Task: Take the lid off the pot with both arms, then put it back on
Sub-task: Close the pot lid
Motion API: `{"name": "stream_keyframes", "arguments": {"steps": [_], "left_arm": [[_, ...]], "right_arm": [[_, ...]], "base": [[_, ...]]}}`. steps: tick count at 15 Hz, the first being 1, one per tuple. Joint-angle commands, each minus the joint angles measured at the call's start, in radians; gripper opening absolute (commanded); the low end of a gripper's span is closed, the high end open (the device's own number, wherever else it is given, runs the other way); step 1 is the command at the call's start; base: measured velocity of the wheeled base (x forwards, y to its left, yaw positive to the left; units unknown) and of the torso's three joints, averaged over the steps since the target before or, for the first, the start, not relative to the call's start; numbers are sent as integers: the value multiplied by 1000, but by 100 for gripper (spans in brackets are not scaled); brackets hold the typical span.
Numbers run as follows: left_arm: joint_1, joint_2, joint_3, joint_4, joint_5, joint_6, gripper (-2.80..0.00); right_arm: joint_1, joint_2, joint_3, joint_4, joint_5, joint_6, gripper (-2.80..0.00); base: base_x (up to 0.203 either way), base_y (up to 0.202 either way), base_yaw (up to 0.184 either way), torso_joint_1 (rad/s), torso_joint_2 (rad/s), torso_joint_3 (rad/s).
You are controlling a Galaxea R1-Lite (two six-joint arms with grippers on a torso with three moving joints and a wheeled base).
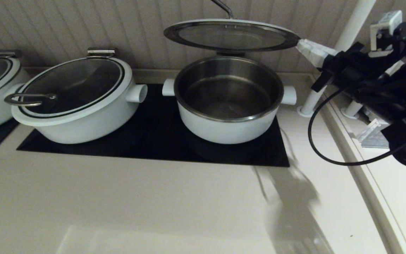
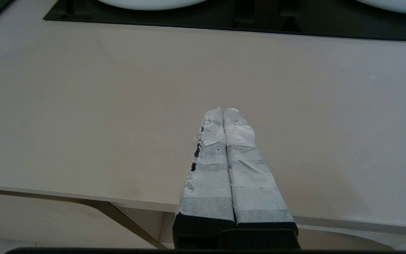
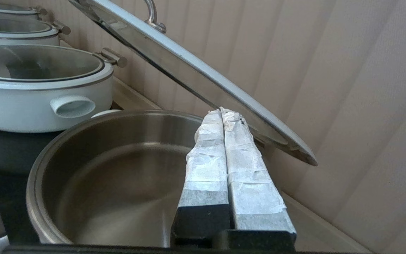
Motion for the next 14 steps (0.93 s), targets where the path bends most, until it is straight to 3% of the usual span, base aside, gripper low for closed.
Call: {"name": "stream_keyframes", "arguments": {"steps": [1, 5, 11, 14], "left_arm": [[0, 0, 0, 0, 0, 0, -280], [0, 0, 0, 0, 0, 0, -280], [0, 0, 0, 0, 0, 0, -280], [0, 0, 0, 0, 0, 0, -280]], "right_arm": [[1, -8, 2, -6, 4, 0, -280], [0, -39, -27, 12, 4, 38, -280], [1, -1, -254, 126, 5, 60, -280], [1, 38, -289, 131, 29, 60, -280]], "base": [[0, 0, 0, 0, 0, 0], [0, 0, 0, 0, 0, 0], [0, 0, 0, 0, 0, 0], [0, 0, 0, 0, 0, 0]]}}
